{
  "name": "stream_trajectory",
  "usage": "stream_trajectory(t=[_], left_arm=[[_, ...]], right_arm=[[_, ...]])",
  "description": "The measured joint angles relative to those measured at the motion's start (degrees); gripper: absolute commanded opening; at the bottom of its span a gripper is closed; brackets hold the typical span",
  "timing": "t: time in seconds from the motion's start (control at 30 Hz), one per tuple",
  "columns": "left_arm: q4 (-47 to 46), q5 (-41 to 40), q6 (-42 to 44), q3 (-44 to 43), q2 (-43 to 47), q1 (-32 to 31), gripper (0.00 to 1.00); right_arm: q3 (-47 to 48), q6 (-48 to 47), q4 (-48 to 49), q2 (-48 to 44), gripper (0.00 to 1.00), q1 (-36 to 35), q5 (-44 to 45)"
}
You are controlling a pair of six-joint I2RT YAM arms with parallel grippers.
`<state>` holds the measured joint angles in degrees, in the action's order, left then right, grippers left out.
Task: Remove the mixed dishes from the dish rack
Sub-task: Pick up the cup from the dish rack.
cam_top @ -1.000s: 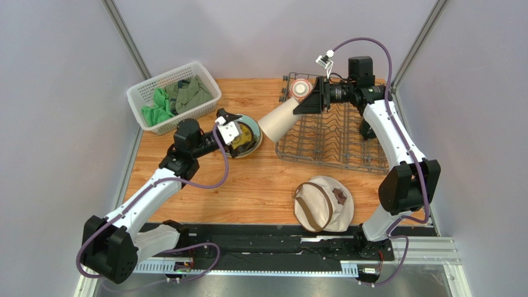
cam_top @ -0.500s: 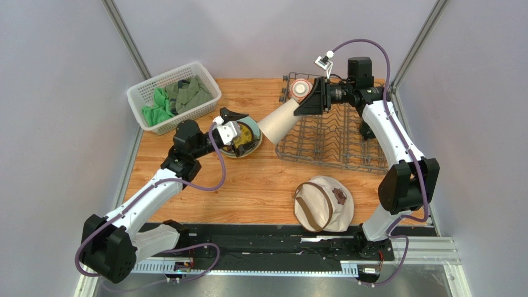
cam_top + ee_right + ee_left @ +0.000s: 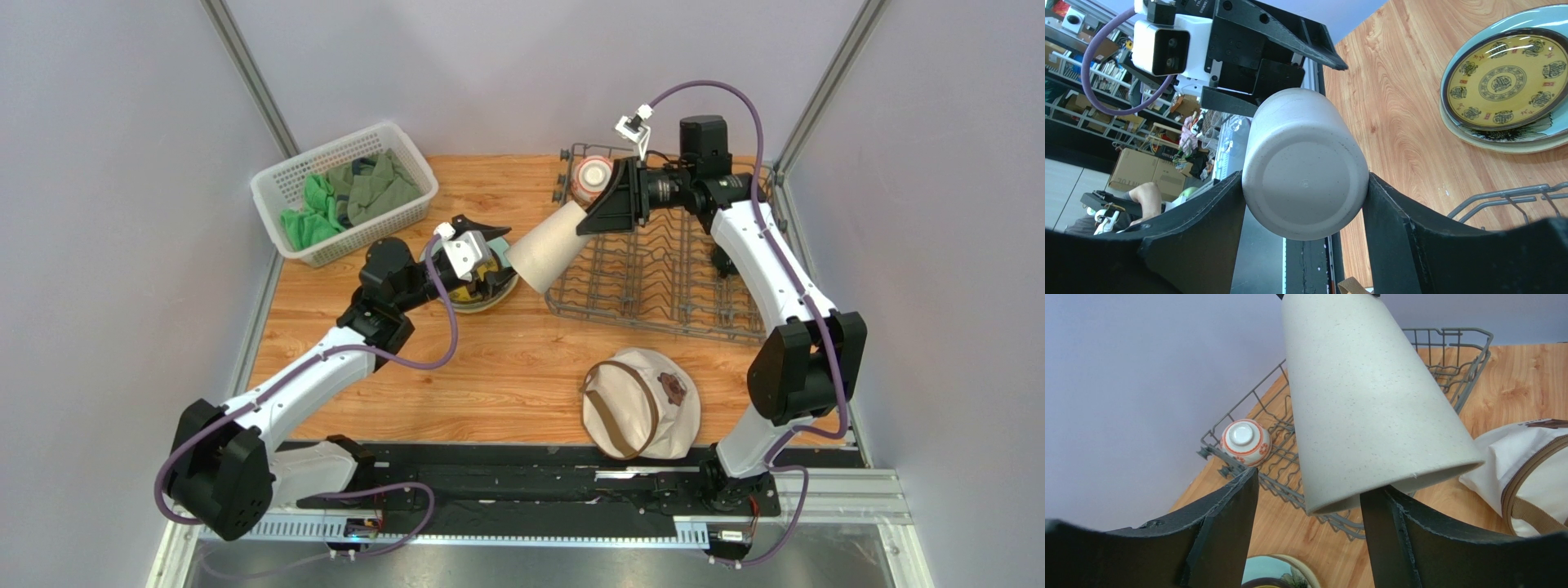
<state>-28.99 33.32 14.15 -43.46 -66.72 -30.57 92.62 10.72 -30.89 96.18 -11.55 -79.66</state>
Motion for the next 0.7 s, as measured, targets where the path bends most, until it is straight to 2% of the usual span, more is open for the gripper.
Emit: stream_trajectory(t=[0.17,0.2,0.23,0.33,0.43,0.53,0.6,0.63,0.7], left_arm=[[-0.9,-2.5,-1.2,0.0,-1.5,-0.7,0.38],[-1.0,-2.8,-1.5,0.0,-1.7,-0.8,0.27],[-1.1,-2.9,-1.6,0.0,-1.8,-0.8,0.22],[-1.6,-3.1,-2.6,-0.1,-1.9,-0.9,0.03],[-2.4,-2.4,-3.8,-0.2,-1.9,-0.9,0.0],[-2.6,-2.3,-4.2,-0.2,-1.9,-0.9,0.0],[-2.4,-2.4,-4.3,-0.2,-1.9,-0.9,0.0],[-2.2,-3.1,-4.3,-0.2,-1.9,-1.0,0.0],[-1.7,-3.9,-4.2,-0.2,-1.9,-1.0,0.0]], right_arm=[[-0.4,0.0,0.4,0.0,0.2,-0.5,-0.8],[-0.6,0.0,0.5,0.0,0.21,-0.6,-0.9],[-0.9,0.0,0.6,0.0,0.21,-0.6,-0.9],[-1.4,0.0,0.8,0.0,0.28,-0.6,-1.2],[-1.5,0.2,0.9,0.0,0.47,-0.2,-2.2],[-1.6,0.4,1.2,0.0,0.8,-0.1,-2.5],[-1.8,0.5,1.2,0.0,0.88,-0.2,-2.3],[-1.9,0.6,1.2,0.0,0.97,-0.2,-2.2],[-1.9,0.5,1.2,0.0,0.99,-0.6,-1.9]])
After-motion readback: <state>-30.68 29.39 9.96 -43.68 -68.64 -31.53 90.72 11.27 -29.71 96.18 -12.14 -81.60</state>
